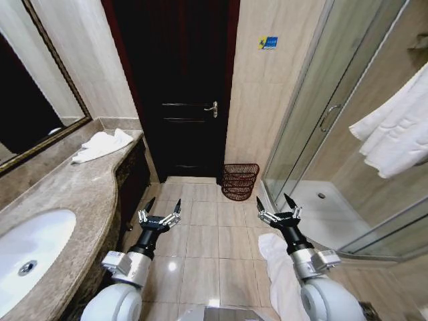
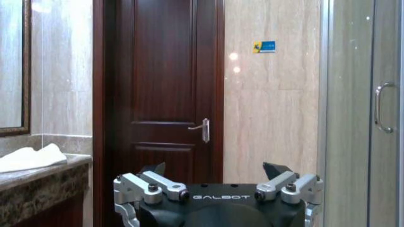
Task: Discard the used towel into the hamper.
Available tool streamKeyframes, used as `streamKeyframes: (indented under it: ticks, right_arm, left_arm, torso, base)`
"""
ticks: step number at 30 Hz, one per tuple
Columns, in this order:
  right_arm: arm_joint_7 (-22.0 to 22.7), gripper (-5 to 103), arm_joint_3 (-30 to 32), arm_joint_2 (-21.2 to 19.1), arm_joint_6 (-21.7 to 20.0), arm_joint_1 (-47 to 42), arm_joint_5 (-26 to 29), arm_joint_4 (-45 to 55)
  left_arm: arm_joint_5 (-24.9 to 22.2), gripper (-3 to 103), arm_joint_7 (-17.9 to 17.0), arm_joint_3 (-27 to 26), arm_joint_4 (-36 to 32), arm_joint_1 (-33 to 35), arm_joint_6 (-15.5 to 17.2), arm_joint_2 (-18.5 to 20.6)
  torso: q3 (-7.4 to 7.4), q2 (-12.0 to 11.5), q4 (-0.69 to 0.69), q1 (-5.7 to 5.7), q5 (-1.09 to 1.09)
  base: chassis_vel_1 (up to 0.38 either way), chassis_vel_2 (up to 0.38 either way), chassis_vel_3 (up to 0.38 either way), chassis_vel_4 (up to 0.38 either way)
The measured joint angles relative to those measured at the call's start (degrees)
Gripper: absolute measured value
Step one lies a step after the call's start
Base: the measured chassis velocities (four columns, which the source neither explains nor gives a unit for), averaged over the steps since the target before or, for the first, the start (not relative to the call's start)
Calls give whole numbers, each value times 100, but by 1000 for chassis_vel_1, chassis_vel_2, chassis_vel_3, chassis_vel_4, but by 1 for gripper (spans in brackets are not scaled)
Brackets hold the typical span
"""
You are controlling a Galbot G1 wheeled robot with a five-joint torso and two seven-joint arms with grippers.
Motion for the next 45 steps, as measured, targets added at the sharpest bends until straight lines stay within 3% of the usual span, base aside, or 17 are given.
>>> streamKeyframes:
  ticks: [11,13,14,15,16,17,19,22,26,29,34,37,40,42,44,45]
  right_arm:
    - [73,100,-54,-52,-81,30,0,-19]
    - [449,100,-364,-324,-570,179,0,-181]
    - [449,100,-364,-324,-570,179,0,-181]
    - [609,100,-486,-416,-782,240,0,-244]
    - [711,100,-556,-400,-939,324,9,-162]
    - [762,100,-570,-334,-931,396,8,-51]
    - [788,100,-570,-271,-860,433,-29,0]
    - [919,100,-502,-152,-650,476,-259,102]
    - [1124,100,-502,-48,-414,543,-506,40]
    - [1436,100,-497,-1,154,689,-897,-466]
    - [1474,100,-540,7,161,710,-558,-507]
    - [1364,100,-560,50,29,895,-171,-459]
    - [1271,100,-573,-16,36,1038,-124,-446]
    - [1218,100,-575,-76,36,1088,-115,-441]
    - [1177,100,-571,-162,130,1132,-117,-500]
    - [1177,100,-571,-162,130,1132,-117,-500]
  left_arm:
    - [38,94,-30,-64,17,-10,-57,-6]
    - [305,100,-307,-503,198,-117,-458,-67]
    - [305,100,-307,-503,198,-117,-458,-67]
    - [428,100,-464,-758,313,-187,-658,-107]
    - [352,100,-481,-934,543,-373,-581,-143]
    - [350,100,-435,-1001,691,-528,-523,-158]
    - [487,100,-397,-1054,805,-629,-562,-160]
    - [346,100,-246,-1011,1108,-944,-1240,-166]
    - [202,100,-233,-878,1089,-1063,-1275,-166]
    - [264,100,-18,-793,921,-1067,-1288,-166]
    - [429,100,-55,-806,924,-1133,-1368,-166]
    - [404,100,-269,-758,957,-1221,-1656,-165]
    - [262,100,-378,-732,922,-1352,-1745,-164]
    - [186,100,-384,-718,876,-1397,-1745,-164]
    - [274,100,-365,-708,689,-1284,-1428,-163]
    - [274,100,-365,-708,689,-1284,-1428,-163]
  torso:
    - [0,0,-1,0,0]
    - [0,0,0,0,0]
    - [0,0,0,0,0]
    - [0,0,3,0,2]
    - [0,0,4,0,4]
    - [0,0,2,0,-11]
    - [0,0,-2,0,-4]
    - [0,0,-1,0,-3]
    - [0,0,-3,0,-1]
    - [1,0,2,1,2]
    - [0,0,0,0,1]
    - [0,0,1,0,0]
    - [0,0,0,0,0]
    - [0,0,0,0,0]
    - [0,0,0,1,1]
    - [0,0,0,1,1]
  base:
    - [0,0,0,0]
    - [0,0,0,0]
    - [0,0,0,0]
    - [0,0,0,0]
    - [0,0,0,0]
    - [0,0,0,0]
    - [0,0,0,0]
    - [0,0,0,0]
    - [0,0,0,0]
    - [0,0,0,0]
    - [0,0,0,0]
    - [0,0,0,0]
    - [0,0,0,0]
    - [0,0,0,0]
    - [0,0,0,0]
    - [0,0,0,0]
